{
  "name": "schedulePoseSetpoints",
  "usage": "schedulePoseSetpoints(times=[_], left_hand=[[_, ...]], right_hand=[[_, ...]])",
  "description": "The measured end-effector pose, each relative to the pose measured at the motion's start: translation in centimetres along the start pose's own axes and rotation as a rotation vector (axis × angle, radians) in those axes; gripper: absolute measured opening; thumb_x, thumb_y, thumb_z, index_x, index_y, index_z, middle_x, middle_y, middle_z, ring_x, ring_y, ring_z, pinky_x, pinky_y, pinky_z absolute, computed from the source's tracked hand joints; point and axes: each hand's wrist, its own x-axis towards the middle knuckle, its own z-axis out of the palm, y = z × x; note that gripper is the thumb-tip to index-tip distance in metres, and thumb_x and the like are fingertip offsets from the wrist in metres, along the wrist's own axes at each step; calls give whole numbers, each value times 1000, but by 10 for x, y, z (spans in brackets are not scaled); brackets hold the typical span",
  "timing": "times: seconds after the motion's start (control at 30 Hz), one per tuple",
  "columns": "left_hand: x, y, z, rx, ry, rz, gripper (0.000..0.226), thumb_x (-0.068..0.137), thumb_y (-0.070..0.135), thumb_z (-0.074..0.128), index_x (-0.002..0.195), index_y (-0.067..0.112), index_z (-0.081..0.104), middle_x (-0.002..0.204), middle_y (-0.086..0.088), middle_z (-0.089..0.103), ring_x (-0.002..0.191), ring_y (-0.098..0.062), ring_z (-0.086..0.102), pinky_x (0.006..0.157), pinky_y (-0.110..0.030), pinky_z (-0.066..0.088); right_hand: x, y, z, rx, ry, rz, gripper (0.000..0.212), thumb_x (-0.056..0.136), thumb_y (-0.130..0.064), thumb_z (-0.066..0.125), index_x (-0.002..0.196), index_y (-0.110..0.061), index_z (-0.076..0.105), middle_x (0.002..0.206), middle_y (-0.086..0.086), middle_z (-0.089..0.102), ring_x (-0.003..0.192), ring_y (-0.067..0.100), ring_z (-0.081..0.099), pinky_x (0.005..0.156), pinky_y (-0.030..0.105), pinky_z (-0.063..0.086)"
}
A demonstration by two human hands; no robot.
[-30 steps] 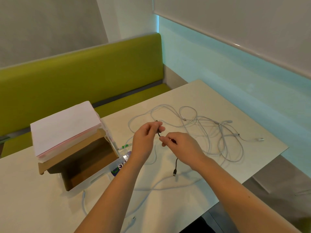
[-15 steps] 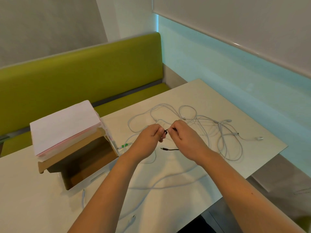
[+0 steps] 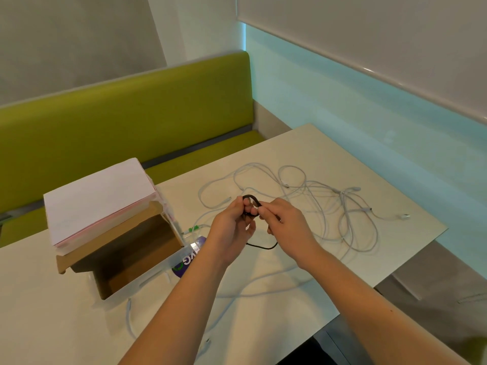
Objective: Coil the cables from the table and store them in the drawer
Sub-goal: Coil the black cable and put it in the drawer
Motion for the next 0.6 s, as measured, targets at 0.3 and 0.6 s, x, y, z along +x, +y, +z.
schedulePoseSetpoints(times=[0.3,0.6], left_hand=[[-4,3,6,119,-4,44,30,103,26,41,82,15,58,77,1,59,84,-11,61,89,-30,45],[-2,7,6,823,211,336,31,98,35,53,72,25,67,91,-15,65,86,-21,62,89,-47,51]], right_hand=[[0,-2,-6,-34,139,46,33,94,-29,61,81,-59,63,83,-4,65,74,14,57,70,24,44],[3,3,-12,-227,137,166,25,95,-29,56,84,-21,77,80,3,67,74,21,59,69,35,46]])
